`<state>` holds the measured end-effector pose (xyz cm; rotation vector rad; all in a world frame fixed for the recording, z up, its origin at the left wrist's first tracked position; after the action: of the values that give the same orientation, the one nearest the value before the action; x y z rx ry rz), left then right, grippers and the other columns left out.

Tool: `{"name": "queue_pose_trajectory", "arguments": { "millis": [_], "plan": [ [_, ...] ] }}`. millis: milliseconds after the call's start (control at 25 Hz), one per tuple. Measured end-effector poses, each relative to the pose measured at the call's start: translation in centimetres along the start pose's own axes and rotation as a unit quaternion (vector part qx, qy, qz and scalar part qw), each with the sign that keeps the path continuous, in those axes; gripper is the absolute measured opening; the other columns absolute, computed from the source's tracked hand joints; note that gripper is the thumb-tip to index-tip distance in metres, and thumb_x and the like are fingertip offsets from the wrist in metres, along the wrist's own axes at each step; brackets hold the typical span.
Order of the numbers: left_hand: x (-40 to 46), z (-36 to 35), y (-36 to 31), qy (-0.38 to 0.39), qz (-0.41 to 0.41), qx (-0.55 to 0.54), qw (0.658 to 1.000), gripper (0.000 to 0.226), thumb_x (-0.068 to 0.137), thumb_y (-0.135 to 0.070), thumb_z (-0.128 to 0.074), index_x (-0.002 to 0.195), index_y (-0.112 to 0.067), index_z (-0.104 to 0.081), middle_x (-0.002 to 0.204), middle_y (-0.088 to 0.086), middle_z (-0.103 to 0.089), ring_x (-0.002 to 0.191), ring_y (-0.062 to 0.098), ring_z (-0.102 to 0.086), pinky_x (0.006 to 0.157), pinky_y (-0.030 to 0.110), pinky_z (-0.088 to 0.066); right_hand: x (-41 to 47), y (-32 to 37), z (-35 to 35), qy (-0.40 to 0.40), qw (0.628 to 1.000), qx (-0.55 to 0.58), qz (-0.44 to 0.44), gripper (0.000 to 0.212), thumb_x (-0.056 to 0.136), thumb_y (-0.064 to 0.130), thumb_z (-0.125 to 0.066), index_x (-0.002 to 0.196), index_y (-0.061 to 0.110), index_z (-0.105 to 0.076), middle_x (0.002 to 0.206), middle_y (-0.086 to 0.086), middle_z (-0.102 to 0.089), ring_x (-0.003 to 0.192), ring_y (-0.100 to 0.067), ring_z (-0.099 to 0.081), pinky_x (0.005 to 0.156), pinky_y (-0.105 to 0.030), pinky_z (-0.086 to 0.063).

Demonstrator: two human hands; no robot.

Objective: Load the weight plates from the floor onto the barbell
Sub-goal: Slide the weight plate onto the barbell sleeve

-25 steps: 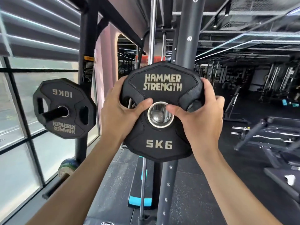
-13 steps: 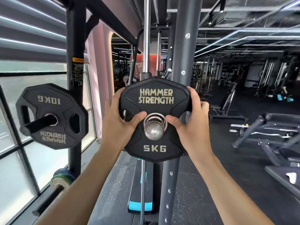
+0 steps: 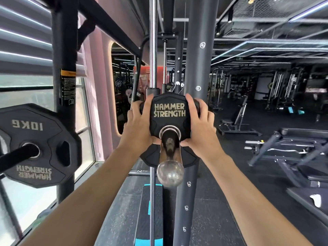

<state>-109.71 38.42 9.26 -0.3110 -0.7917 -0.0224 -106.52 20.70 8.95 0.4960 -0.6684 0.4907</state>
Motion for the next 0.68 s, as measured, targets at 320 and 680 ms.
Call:
{"name": "queue_pose_trajectory", "arguments": {
  "millis": [320,680],
  "plan": [
    [4.3,-4.6,2.5,-0.02,0.04,-0.024,0.999,0.133,0.052,-0.014,-0.095,0.153,-0.032,-0.01,0.144,0.012,-0.028,0.129,0.036,-0.038,0.093,0.06,-0.05,5.3,-1.8,-4.0,-0.008,0.998,-0.061,-0.018,0.14,0.056,0.01,-0.093,0.155,0.042,0.001,0.155,-0.002,-0.016,0.131,-0.033,-0.03,0.091,-0.067,-0.048],
    [5.8,-6.3,3.7,-0.024,0.041,-0.032,0.998,0.134,0.054,-0.018,-0.095,0.153,-0.032,-0.007,0.143,0.013,-0.028,0.127,0.037,-0.039,0.091,0.061,-0.05,7.1,-2.5,-5.4,-0.03,0.995,-0.093,-0.02,0.136,0.057,0.008,-0.091,0.155,0.043,-0.002,0.154,-0.003,-0.02,0.128,-0.034,-0.034,0.083,-0.061,-0.052]
  ]
}}
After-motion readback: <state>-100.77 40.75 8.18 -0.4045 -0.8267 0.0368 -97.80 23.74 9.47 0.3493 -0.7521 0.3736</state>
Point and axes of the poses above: each hand's wrist, its own x-axis towards the middle knuckle, its own z-axis out of the back of the hand, y = z × x, the point moved 7 cm from there along x, towards the middle knuckle
